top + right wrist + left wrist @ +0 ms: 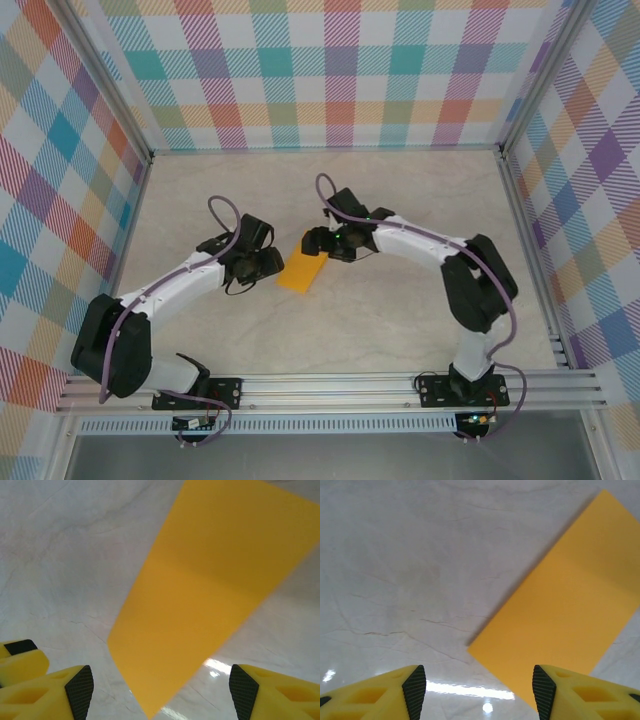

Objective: Fold a paper plane with a square sheet of paper (pick it up from the middle)
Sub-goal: Turn over the paper at the center of the table, then move the paper to the center of the table.

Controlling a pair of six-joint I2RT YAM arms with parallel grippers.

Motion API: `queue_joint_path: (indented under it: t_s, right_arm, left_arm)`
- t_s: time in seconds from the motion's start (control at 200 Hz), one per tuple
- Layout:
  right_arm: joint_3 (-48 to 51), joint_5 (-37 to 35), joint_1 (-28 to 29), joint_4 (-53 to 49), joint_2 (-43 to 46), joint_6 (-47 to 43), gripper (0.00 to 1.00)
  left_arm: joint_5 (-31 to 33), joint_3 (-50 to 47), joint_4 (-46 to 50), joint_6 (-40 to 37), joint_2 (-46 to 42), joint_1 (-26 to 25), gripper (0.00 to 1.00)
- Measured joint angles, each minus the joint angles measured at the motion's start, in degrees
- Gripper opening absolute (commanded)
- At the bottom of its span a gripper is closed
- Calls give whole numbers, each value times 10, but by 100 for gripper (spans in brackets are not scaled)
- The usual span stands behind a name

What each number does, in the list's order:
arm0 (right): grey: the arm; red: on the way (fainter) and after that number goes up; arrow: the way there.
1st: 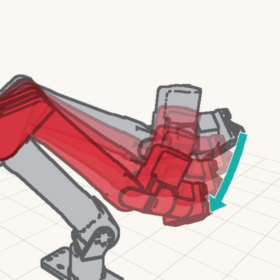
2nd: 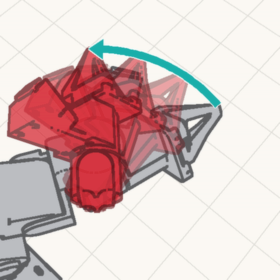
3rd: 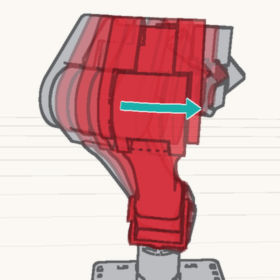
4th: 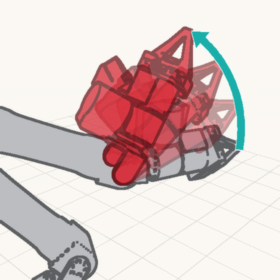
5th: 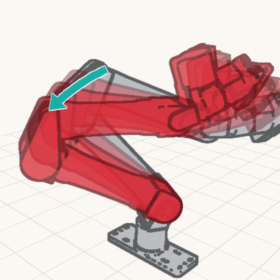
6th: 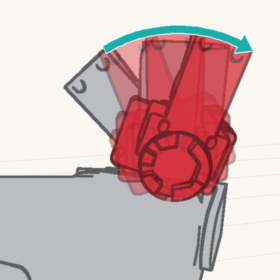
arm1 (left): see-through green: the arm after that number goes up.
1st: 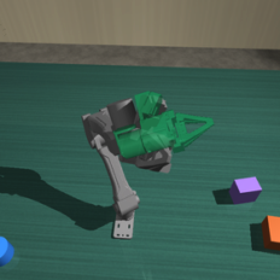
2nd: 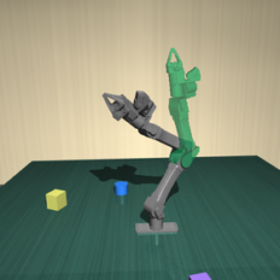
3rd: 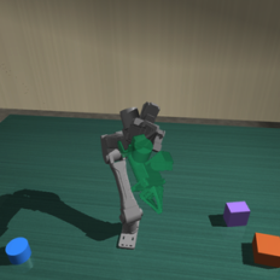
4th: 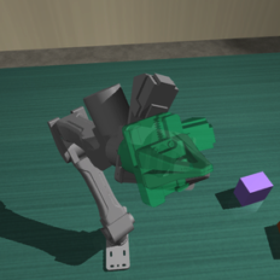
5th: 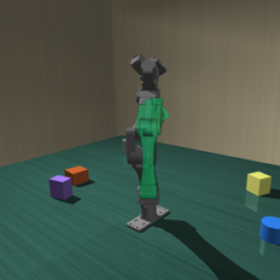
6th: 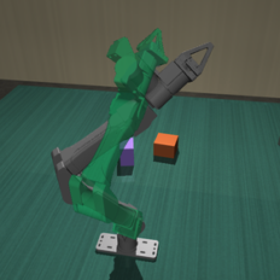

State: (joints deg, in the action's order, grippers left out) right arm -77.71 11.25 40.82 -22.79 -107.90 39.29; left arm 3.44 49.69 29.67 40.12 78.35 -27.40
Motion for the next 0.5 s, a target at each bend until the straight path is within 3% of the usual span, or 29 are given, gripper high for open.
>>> queue_joint_path:
  t_s: [0.21,0.5]
  right_arm:
    - [-80,24,7,5,-116,9,74]
    - [-89,25,6,-2,-138,4,75]
  left_arm:
    - [0,-35,0,9,-21,24,63]
    - [-11,-37,0,10,-27,32,67]
